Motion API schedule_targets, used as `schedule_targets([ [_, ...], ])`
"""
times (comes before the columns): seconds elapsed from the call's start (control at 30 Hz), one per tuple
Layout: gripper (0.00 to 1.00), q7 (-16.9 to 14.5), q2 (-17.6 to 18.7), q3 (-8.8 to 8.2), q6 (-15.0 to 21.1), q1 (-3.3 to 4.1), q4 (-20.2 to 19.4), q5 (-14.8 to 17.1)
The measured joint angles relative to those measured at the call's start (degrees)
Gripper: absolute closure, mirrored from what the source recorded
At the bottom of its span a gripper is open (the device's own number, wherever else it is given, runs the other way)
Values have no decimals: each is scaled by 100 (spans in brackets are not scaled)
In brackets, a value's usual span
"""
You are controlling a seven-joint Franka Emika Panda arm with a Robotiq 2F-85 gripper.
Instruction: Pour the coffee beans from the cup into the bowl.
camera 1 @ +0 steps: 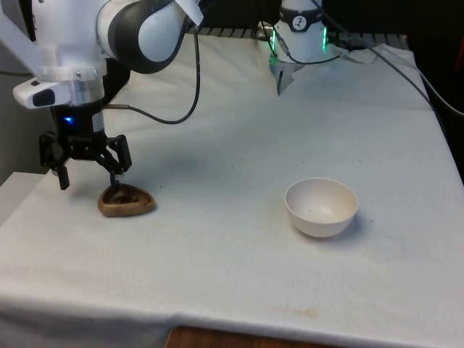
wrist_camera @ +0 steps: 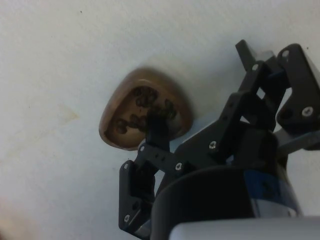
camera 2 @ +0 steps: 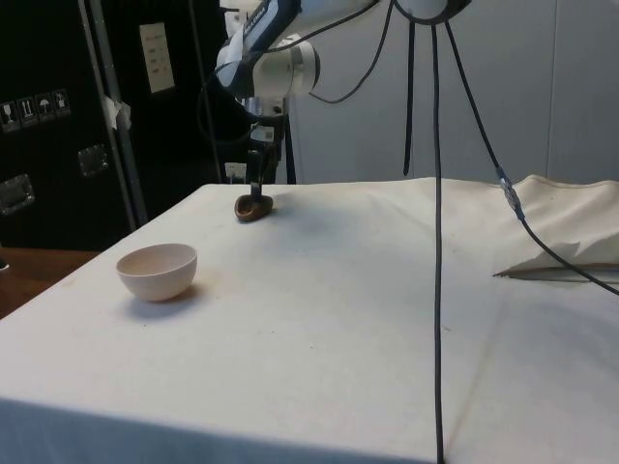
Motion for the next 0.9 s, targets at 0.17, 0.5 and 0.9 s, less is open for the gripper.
schedule_targets([
  [0.17,0,0,0,0,0,0,0,0],
  [0.5,0,23,23,-17,6,-29,57,11],
  [0.9,0,120,218,-86,0,-63,332,74],
])
